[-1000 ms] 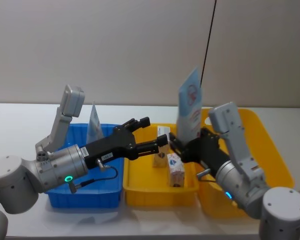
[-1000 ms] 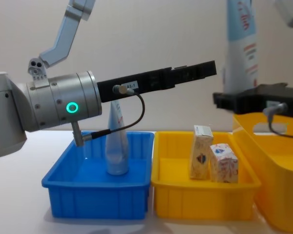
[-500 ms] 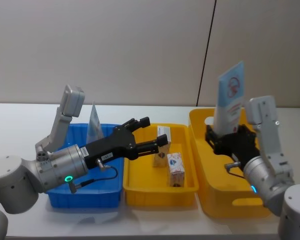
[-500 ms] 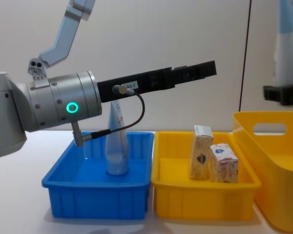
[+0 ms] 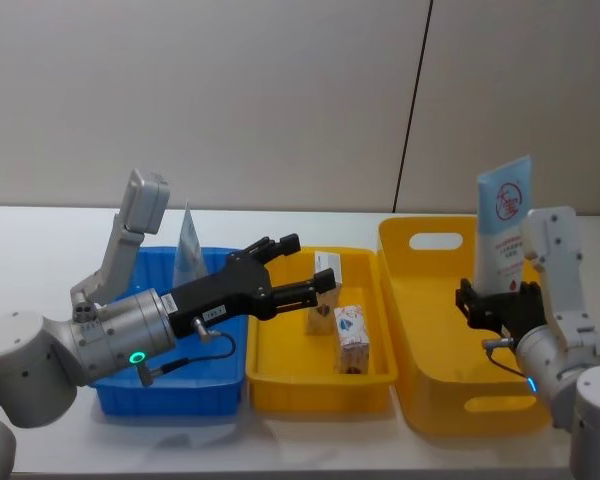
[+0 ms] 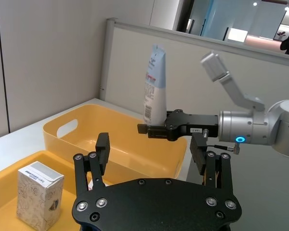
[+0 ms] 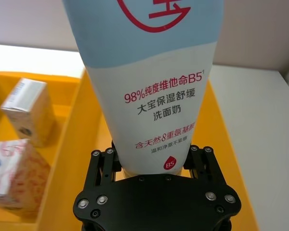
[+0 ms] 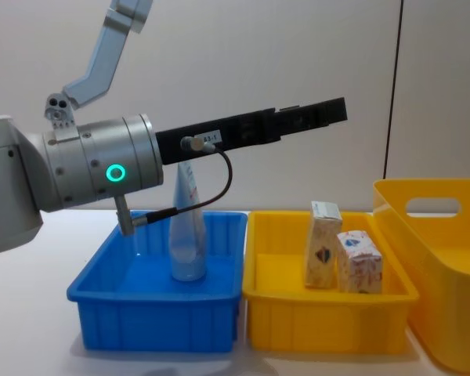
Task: Bimanual collaborative sorting of washing and personal care products
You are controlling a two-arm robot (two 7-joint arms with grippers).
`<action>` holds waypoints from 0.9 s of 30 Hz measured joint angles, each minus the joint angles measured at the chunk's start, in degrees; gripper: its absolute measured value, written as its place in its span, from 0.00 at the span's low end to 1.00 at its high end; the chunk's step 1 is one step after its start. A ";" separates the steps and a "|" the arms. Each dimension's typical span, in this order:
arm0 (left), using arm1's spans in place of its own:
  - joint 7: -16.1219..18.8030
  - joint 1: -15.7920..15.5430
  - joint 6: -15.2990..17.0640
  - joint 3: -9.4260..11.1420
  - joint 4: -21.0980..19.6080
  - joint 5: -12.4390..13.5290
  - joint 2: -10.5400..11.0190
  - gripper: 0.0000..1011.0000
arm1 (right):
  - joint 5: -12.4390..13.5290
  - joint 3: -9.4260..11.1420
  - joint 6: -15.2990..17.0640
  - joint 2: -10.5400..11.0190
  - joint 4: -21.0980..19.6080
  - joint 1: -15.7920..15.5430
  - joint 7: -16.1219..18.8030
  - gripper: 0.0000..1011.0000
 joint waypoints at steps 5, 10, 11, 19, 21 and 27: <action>0.00 0.00 0.00 0.00 0.00 0.00 0.00 0.99 | -0.25 0.51 1.09 -0.50 1.66 0.60 -0.87 0.63; 0.00 0.00 0.00 0.00 0.00 0.00 0.00 0.99 | -0.47 0.92 1.91 -0.88 2.89 1.06 -1.53 0.63; 0.00 0.00 0.00 0.00 0.00 0.00 0.00 0.99 | -0.53 0.98 2.07 -0.97 3.16 1.15 -1.67 0.63; 0.00 0.00 0.00 0.00 0.00 0.00 0.01 0.99 | -0.64 1.26 2.64 -1.23 4.04 1.45 -2.14 0.63; 0.00 0.00 0.00 0.00 0.00 0.00 0.00 0.99 | -0.67 1.36 2.81 -1.31 4.27 1.56 -2.27 0.63; 0.00 0.00 0.00 0.00 0.00 0.00 0.01 0.99 | -0.71 1.43 3.00 -1.40 4.60 1.67 -2.42 0.78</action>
